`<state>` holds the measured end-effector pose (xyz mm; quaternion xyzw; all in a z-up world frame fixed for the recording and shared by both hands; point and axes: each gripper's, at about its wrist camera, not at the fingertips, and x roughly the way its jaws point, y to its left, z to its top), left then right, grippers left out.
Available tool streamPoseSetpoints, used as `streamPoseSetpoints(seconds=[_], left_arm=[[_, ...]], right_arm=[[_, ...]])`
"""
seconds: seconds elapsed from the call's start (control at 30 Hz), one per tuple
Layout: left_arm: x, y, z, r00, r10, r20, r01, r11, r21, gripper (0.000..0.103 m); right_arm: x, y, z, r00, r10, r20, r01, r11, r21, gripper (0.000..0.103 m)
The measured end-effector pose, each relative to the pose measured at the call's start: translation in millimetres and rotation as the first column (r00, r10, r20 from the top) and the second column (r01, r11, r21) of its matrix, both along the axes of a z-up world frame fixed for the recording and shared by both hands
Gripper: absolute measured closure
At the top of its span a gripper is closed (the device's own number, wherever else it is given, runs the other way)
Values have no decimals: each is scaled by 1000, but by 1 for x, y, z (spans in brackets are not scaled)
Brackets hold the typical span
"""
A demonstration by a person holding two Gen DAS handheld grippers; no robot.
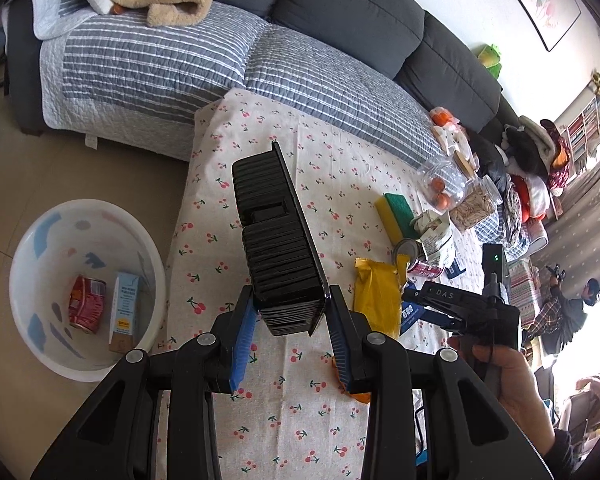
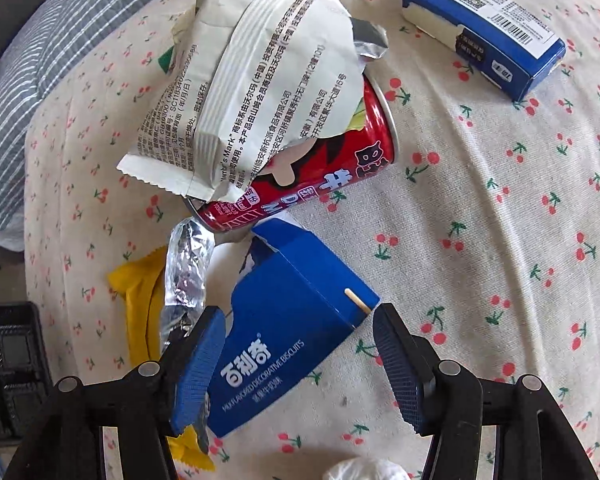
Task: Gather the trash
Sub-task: 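Grasp the blue biscuit box with the right tool and lift it, then drop the black tray into the bin with the left tool while the right tool carries the box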
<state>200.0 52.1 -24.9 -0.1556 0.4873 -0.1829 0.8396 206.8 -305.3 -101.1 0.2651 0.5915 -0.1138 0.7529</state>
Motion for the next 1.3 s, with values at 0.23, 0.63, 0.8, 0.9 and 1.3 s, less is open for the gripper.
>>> streamPoseSetpoints(seconds=[0.23,0.63,0.8,0.9,1.3], left_arm=[[-4,4,2,1000,1,9,-1,1000,-8,66],[-12,40,17,994,91,67,-91,996,4,66],[-12,84,9,981,187,52,-188,982,19,66],[-13,110,-1,971,236,31,-238,970,46,66],[8,140,-57,942,322,-100,-289,924,249,26]], right_arm=[[-5,7,3,1000,10,19,-8,992,-126,46],[-64,-44,64,990,49,134,-16,970,-243,47],[-72,-38,67,979,61,192,-20,978,-207,47],[-66,-20,64,975,87,206,-63,990,-124,47],[-48,84,69,909,343,239,-298,933,-203,46]])
